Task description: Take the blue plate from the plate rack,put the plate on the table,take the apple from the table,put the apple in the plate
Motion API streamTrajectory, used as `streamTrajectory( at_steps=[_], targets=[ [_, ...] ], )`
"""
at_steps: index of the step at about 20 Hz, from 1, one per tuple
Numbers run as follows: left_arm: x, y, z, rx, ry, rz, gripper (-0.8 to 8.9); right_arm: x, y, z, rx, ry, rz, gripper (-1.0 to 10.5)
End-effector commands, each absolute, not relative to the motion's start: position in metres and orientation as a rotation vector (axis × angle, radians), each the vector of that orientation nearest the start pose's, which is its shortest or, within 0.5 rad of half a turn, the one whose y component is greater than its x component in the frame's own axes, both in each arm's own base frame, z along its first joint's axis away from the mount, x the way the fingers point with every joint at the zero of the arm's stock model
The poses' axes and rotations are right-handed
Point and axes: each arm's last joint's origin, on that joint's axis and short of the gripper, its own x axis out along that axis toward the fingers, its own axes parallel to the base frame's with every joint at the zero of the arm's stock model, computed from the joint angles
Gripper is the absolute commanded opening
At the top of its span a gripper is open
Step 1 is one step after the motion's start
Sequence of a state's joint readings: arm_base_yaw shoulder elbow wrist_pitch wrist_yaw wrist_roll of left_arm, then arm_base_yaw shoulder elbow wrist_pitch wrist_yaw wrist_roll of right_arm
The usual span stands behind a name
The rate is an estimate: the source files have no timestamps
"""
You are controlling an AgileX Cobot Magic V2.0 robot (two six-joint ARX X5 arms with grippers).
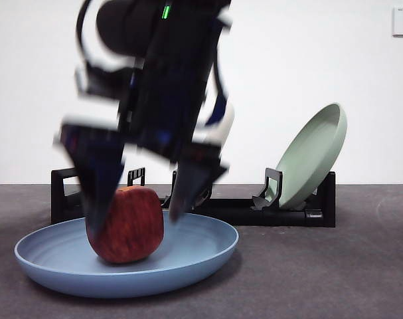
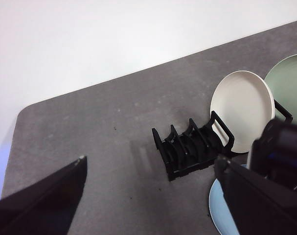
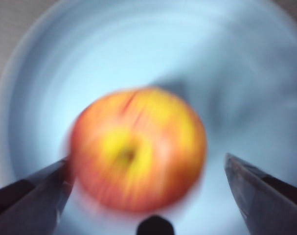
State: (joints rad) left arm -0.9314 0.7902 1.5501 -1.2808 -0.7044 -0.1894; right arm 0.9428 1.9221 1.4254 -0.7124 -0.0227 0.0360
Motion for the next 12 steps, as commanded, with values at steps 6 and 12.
streamTrajectory(
  at_steps=[6, 12],
  targets=[
    [0.073, -0.066, 0.457, 0.254, 0.416, -0.191, 4.39, 0.205, 0.248, 0.32, -0.381, 0.885, 0.819, 5.0],
    [0.107, -0.12, 0.449, 0.351, 0.46, -0.41, 4.38, 0.186, 0.172, 0.376, -0.321, 0.784, 0.727, 5.0]
  ],
)
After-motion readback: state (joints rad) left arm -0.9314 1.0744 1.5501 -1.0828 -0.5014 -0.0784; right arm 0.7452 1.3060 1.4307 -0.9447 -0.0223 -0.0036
